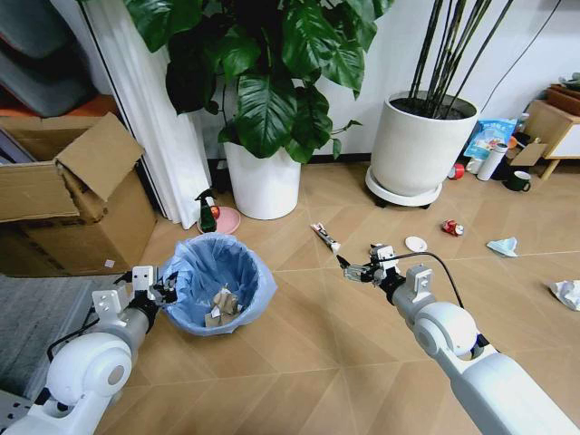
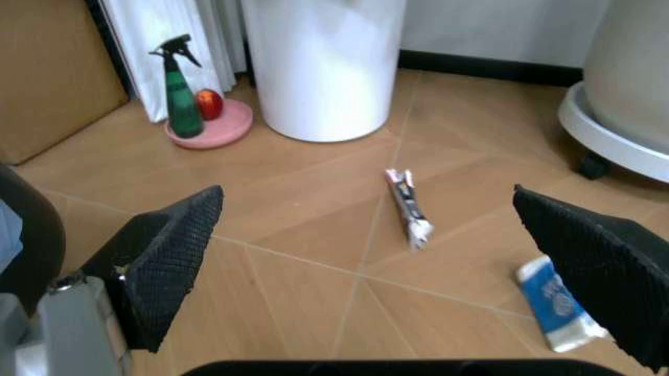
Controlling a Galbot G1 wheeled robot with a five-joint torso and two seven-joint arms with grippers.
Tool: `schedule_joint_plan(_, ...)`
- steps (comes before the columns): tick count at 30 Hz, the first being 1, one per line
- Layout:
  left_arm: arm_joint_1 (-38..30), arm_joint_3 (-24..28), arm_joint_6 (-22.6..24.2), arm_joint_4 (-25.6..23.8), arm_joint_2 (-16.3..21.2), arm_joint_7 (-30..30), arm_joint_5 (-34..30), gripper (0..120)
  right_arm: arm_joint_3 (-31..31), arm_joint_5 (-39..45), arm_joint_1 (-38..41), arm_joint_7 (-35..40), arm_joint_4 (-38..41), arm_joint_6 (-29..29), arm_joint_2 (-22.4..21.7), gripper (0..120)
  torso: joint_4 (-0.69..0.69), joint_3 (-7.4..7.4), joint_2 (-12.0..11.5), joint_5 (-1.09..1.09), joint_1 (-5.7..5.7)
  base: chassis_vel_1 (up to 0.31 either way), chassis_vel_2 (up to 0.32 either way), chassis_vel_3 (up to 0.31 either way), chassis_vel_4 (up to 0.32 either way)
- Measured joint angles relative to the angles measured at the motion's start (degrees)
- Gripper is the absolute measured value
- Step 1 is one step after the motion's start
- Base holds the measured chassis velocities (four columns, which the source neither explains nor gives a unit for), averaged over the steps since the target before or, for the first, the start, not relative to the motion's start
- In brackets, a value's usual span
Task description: Pick up the trash bin and place the garbage on the floor into it.
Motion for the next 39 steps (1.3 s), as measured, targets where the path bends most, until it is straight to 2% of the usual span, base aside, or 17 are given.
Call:
schedule_joint_plan(18,0.31,-0.18,-0.42,-0.81,0.17,0.24,-0.03,0,0.67,-0.62,-1.93,-0.03,1.43,0.20,-0.22,100,0.00,0.00,-0.01,-0.04,0.00,-0.153,-0.086,0.152,0.088)
schedule_joint_plan(39,0.02,-0.05,-0.53,-0.65,0.16,0.31,0.01,0,0.24,-1.04,-1.86,-0.63,0.95,0.82,-0.43,100,0.00,0.01,-0.01,-0.03,0.01,-0.204,0.081,0.214,-0.076)
